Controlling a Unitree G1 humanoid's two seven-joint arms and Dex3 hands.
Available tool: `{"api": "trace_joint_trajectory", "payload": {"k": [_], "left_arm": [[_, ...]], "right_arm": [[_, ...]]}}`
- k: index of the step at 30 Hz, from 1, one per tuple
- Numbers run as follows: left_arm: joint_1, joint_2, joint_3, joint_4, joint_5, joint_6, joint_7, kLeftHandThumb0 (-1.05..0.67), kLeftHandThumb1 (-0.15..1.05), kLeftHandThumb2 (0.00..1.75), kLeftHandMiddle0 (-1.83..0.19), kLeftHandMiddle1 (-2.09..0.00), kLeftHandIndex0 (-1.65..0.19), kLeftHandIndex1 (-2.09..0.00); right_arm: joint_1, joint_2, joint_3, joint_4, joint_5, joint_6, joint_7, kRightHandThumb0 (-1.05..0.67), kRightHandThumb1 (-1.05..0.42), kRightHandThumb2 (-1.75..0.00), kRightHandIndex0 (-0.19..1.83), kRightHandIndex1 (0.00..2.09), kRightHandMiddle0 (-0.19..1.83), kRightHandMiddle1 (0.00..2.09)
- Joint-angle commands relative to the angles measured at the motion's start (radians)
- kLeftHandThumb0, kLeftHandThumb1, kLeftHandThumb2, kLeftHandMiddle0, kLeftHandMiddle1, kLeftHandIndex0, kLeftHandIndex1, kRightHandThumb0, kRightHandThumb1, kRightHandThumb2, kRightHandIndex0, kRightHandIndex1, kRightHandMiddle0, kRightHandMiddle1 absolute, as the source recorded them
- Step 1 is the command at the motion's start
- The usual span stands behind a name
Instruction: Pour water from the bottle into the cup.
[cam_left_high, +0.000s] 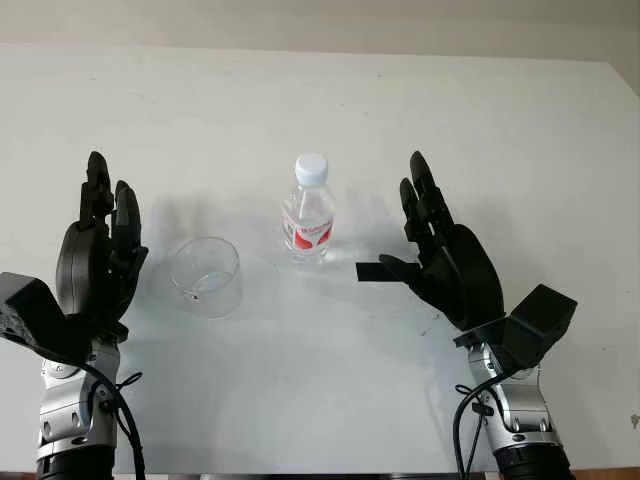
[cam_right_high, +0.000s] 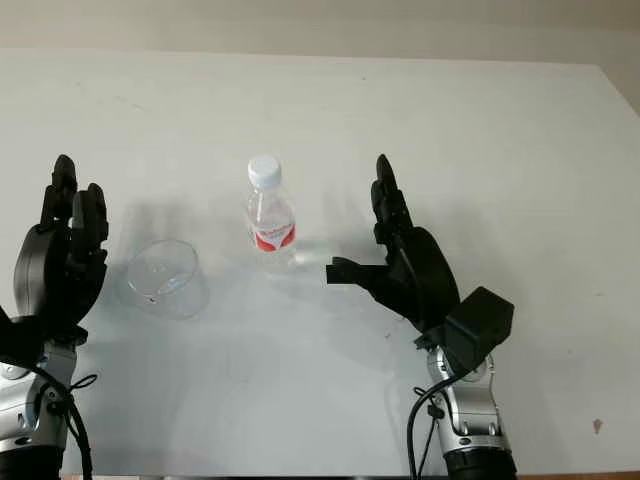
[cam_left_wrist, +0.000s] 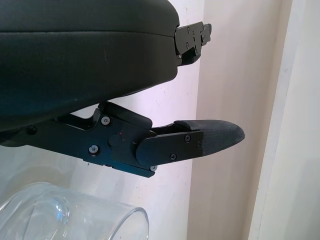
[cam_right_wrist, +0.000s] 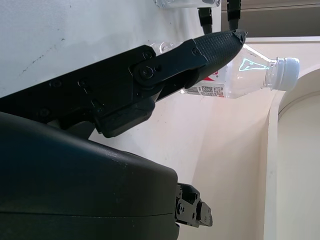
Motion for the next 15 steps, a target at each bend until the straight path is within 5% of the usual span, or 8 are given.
{"api": "trace_joint_trajectory", "payload": {"k": [1, 15], "left_arm": [[0.010, -0.008, -0.006, -0.026, 0.007, -0.011, 0.005, -0.71, 1.05, 0.51, 0.19, -0.04, 0.19, -0.03], [0.007, -0.023, -0.020, -0.018, 0.024, -0.018, 0.030, -0.71, 1.05, 0.52, 0.19, -0.05, 0.19, -0.02]], "right_arm": [[0.009, -0.009, -0.009, -0.010, 0.005, -0.002, 0.005, -0.92, -0.98, -0.05, -0.19, 0.00, -0.19, 0.00], [-0.075, -0.009, 0.025, 0.055, -0.036, 0.016, 0.040, -0.95, -0.96, -0.05, -0.19, 0.00, -0.19, 0.00]]}}
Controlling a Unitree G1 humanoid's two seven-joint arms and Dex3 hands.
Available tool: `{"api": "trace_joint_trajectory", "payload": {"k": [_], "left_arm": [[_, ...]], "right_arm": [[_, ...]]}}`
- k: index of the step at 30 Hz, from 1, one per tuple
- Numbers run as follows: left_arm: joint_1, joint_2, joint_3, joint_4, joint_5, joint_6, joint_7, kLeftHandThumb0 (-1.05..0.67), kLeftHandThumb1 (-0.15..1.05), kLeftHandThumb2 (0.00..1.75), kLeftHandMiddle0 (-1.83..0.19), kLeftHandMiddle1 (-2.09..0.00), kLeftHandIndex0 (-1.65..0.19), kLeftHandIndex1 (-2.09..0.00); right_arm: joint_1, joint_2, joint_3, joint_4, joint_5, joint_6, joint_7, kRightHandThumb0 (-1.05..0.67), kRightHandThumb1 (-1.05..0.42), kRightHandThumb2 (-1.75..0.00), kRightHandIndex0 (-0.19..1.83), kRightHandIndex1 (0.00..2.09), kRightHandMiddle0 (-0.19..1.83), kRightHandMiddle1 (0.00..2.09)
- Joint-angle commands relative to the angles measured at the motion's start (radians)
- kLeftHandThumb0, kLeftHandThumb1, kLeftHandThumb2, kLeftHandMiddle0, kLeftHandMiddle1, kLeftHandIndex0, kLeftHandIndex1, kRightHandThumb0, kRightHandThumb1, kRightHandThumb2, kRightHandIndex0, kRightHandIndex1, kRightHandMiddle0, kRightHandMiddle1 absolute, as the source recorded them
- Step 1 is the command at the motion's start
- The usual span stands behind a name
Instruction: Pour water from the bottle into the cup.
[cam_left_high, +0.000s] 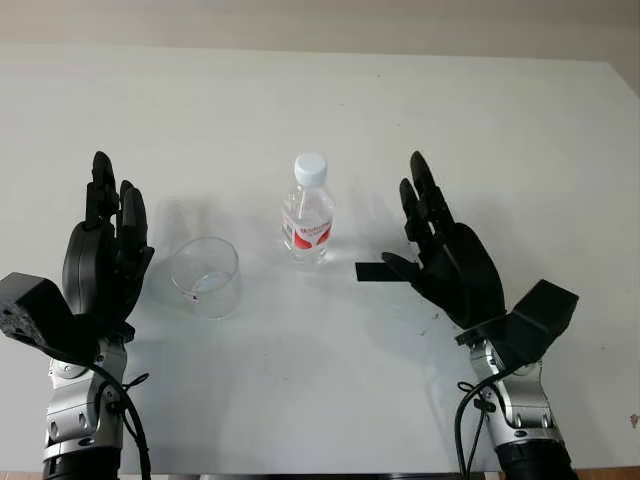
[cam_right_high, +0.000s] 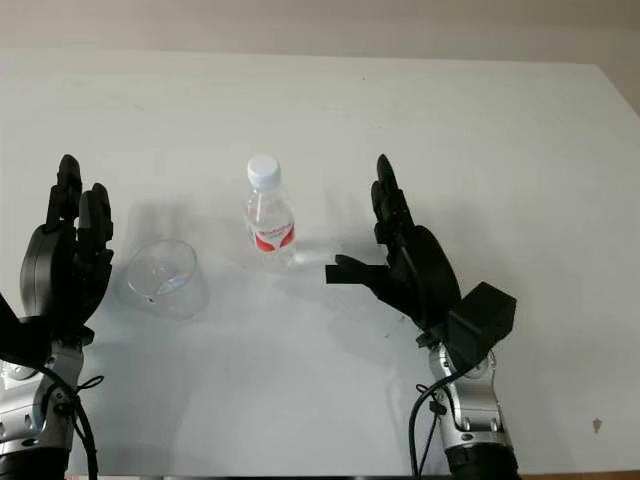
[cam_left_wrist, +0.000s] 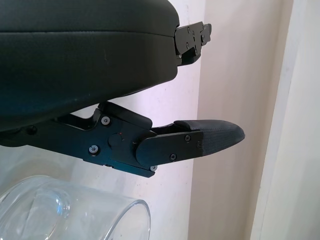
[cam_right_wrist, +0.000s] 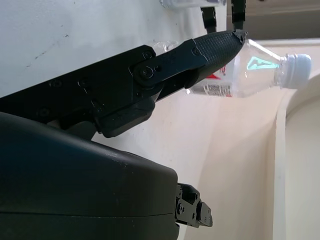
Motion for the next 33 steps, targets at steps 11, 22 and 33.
{"api": "trace_joint_trajectory", "payload": {"k": [11, 22, 33], "left_arm": [[-0.009, -0.021, -0.008, 0.006, -0.001, -0.040, -0.005, -0.72, 1.05, 0.51, 0.19, -0.05, 0.19, -0.02], [-0.002, -0.022, -0.004, 0.007, -0.001, -0.052, 0.000, -0.71, 1.05, 0.52, 0.19, -0.05, 0.19, -0.03], [-0.013, -0.018, -0.005, 0.014, 0.002, -0.052, 0.002, -0.71, 1.05, 0.52, 0.19, -0.04, 0.19, -0.02]], "right_arm": [[-0.261, 0.074, 0.073, 0.221, -0.014, -0.002, 0.068, -0.99, -0.95, -0.05, -0.19, 0.00, -0.19, 0.00], [-0.354, 0.117, 0.076, 0.367, -0.006, 0.005, 0.115, -1.02, -0.94, -0.05, -0.19, 0.00, -0.19, 0.00], [-0.376, 0.133, 0.088, 0.425, -0.007, -0.009, 0.180, -0.98, -0.92, -0.05, -0.19, 0.00, -0.19, 0.00]]}}
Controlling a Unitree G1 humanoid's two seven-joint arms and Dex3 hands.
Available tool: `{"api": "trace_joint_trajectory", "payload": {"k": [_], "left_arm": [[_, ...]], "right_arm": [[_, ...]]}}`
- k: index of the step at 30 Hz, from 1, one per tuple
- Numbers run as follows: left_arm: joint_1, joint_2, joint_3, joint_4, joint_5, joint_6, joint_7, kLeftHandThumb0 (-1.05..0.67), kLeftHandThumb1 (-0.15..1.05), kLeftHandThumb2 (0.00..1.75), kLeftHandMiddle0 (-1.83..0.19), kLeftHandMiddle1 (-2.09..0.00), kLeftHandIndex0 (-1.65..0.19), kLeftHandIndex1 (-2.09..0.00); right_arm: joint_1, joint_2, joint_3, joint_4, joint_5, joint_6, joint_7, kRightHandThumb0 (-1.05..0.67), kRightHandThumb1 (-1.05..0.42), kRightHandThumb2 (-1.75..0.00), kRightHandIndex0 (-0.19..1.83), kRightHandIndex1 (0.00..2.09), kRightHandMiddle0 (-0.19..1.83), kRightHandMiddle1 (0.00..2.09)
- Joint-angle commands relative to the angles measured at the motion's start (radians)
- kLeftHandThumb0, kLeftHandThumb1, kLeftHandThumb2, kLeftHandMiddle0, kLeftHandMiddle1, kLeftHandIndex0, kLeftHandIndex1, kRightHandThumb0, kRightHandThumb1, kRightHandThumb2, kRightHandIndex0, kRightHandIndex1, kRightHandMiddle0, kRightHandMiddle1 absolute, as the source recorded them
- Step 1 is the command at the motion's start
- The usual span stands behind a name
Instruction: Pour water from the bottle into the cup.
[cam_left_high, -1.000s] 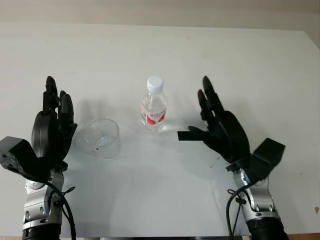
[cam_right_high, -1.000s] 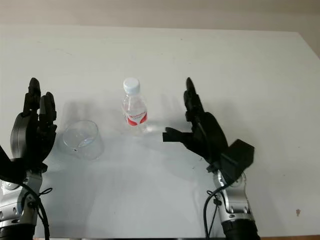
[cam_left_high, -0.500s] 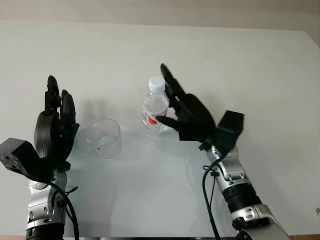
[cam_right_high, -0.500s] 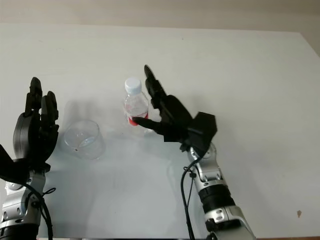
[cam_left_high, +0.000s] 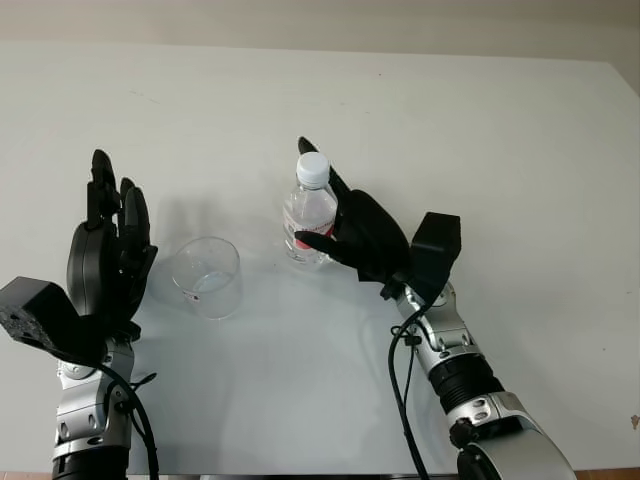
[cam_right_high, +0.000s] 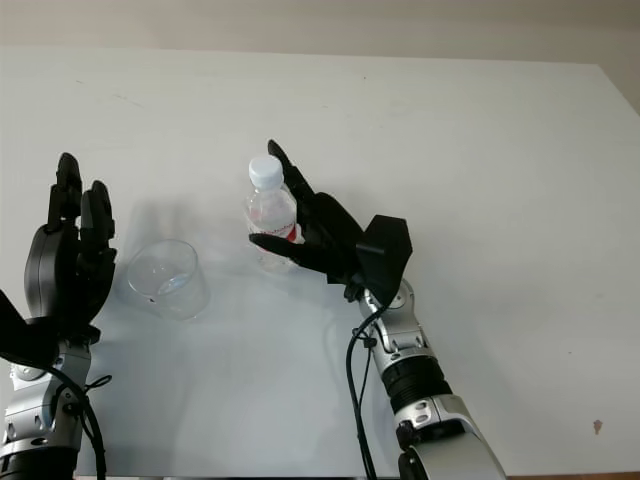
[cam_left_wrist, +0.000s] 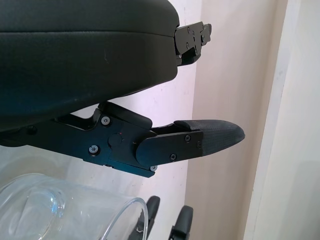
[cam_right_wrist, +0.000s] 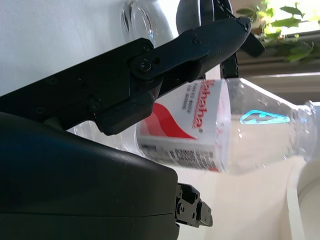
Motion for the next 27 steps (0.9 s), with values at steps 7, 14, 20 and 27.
{"api": "trace_joint_trajectory", "payload": {"k": [7, 14, 20, 27], "left_arm": [[-0.010, -0.003, -0.002, 0.007, 0.006, -0.019, 0.004, -0.71, 1.05, 0.52, 0.19, -0.04, 0.19, -0.03], [-0.004, -0.002, 0.000, 0.001, 0.008, -0.022, 0.007, -0.70, 1.05, 0.53, 0.19, -0.05, 0.19, -0.03], [-0.004, -0.001, -0.001, 0.000, 0.010, -0.023, 0.011, -0.70, 1.05, 0.52, 0.19, -0.05, 0.19, -0.03], [0.000, -0.003, -0.001, -0.005, 0.011, -0.021, 0.016, -0.70, 1.05, 0.52, 0.19, -0.04, 0.19, -0.02]], "right_arm": [[-0.057, 0.015, 0.002, 0.037, 0.017, 0.003, 0.084, -0.94, -0.89, -0.04, -0.19, 0.00, -0.19, 0.00], [-0.079, 0.028, 0.010, 0.029, 0.025, 0.034, 0.124, -0.77, -0.82, -0.04, -0.12, 0.04, -0.19, 0.00], [-0.084, 0.040, 0.021, 0.008, -0.002, 0.054, 0.089, -0.66, -0.78, -0.05, -0.05, 0.46, -0.12, 0.03], [-0.085, 0.051, 0.051, 0.019, -0.094, -0.034, -0.038, -0.48, -0.85, -0.06, 0.14, 2.07, 0.20, 2.06]]}}
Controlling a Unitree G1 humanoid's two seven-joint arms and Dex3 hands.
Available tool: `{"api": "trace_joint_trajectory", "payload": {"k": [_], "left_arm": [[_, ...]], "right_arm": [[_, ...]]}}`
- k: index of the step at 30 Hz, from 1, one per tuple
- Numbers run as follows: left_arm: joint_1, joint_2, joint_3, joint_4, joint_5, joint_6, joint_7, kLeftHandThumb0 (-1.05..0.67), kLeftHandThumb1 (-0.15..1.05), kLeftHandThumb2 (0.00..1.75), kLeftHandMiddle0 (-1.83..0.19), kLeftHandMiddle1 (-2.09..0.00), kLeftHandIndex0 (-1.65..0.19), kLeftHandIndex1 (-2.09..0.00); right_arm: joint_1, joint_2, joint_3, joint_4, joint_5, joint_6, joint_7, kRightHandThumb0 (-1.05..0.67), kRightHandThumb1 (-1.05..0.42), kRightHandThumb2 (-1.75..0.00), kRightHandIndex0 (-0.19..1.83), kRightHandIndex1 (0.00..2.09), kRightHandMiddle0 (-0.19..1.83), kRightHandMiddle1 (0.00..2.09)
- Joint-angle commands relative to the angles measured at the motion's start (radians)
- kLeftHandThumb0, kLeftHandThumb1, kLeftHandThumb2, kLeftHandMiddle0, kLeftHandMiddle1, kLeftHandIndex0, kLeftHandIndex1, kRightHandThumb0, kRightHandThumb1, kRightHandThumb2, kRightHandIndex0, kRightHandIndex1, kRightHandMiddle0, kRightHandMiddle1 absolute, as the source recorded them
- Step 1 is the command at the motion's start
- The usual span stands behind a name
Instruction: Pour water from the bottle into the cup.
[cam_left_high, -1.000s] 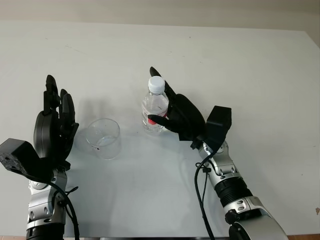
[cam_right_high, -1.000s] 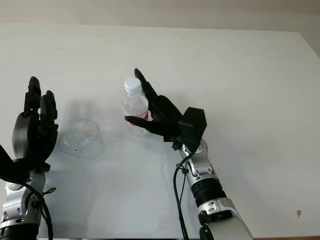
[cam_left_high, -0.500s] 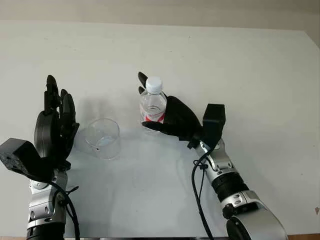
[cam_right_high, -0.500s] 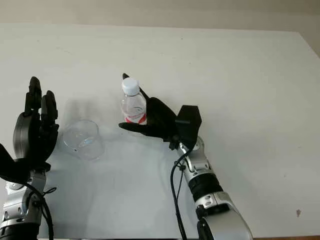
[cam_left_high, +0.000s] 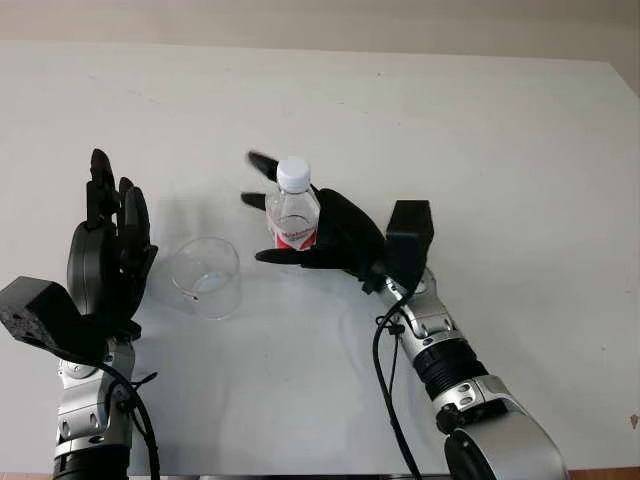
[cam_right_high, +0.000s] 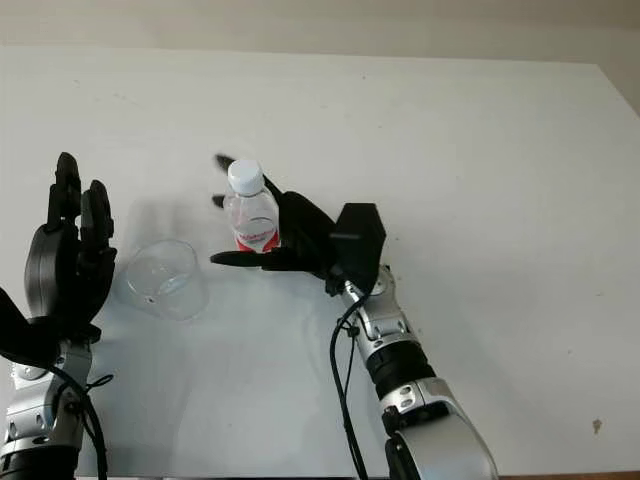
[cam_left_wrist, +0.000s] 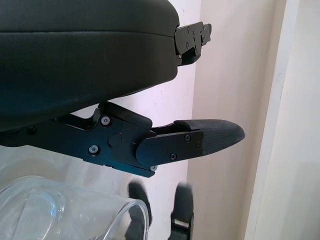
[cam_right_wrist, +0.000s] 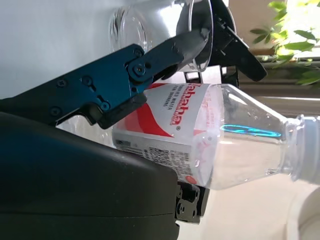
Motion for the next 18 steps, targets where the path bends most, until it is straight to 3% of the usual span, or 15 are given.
{"api": "trace_joint_trajectory", "payload": {"k": [1, 2, 3, 4, 6, 7, 10, 11, 18], "left_arm": [[0.005, -0.003, 0.001, -0.015, 0.002, -0.005, 0.004, -0.70, 1.05, 0.52, 0.19, -0.04, 0.19, -0.02], [0.005, -0.003, 0.001, -0.015, 0.001, -0.005, 0.005, -0.70, 1.05, 0.52, 0.19, -0.04, 0.19, -0.02], [0.005, -0.002, 0.001, -0.015, 0.001, -0.006, 0.005, -0.70, 1.05, 0.52, 0.19, -0.04, 0.19, -0.02], [0.005, -0.002, 0.002, -0.014, 0.000, -0.006, 0.005, -0.70, 1.05, 0.52, 0.19, -0.04, 0.19, -0.02], [0.006, 0.001, 0.003, -0.010, -0.001, -0.010, 0.000, -0.70, 1.05, 0.51, 0.19, -0.03, 0.19, -0.01], [0.007, 0.003, 0.003, -0.010, -0.001, -0.012, -0.003, -0.70, 1.05, 0.51, 0.19, -0.03, 0.19, -0.01], [0.002, 0.003, 0.004, -0.001, 0.001, -0.016, -0.003, -0.70, 1.05, 0.51, 0.19, -0.02, 0.19, -0.01], [0.000, 0.004, 0.005, 0.003, 0.000, -0.018, -0.004, -0.70, 1.05, 0.51, 0.19, -0.03, 0.19, -0.01], [-0.008, 0.007, 0.012, 0.020, -0.005, -0.027, -0.012, -0.70, 1.05, 0.52, 0.19, -0.03, 0.19, 0.00]], "right_arm": [[-0.015, 0.006, 0.010, 0.000, -0.015, -0.030, -0.010, -0.48, -0.85, -0.06, 0.30, 2.08, 0.32, 2.08], [-0.016, 0.003, 0.015, 0.004, -0.027, -0.041, -0.018, -0.49, -0.86, -0.06, 0.53, 2.09, 0.49, 2.09], [-0.018, -0.002, 0.021, 0.007, -0.041, -0.050, -0.024, -0.52, -0.89, -0.06, 0.92, 2.09, 0.75, 2.09], [-0.020, -0.007, 0.027, 0.009, -0.055, -0.058, -0.031, -0.54, -0.90, -0.06, 1.18, 2.09, 0.93, 2.09], [-0.019, -0.015, 0.040, 0.001, -0.081, -0.054, -0.049, -0.57, -0.95, -0.06, 1.62, 2.09, 1.26, 2.09], [-0.018, -0.019, 0.045, -0.003, -0.093, -0.051, -0.056, -0.57, -0.97, -0.06, 1.71, 2.09, 1.34, 2.09], [-0.020, -0.028, 0.059, -0.007, -0.118, -0.046, -0.068, -0.57, -1.04, -0.14, 1.82, 2.09, 1.73, 2.09], [-0.020, -0.030, 0.064, -0.008, -0.126, -0.050, -0.072, -0.57, -1.04, -0.18, 1.83, 2.09, 1.78, 2.09], [-0.020, -0.037, 0.075, 0.025, -0.179, -0.164, -0.160, -0.52, -1.05, -0.55, 1.83, 2.09, 1.83, 2.09]]}}
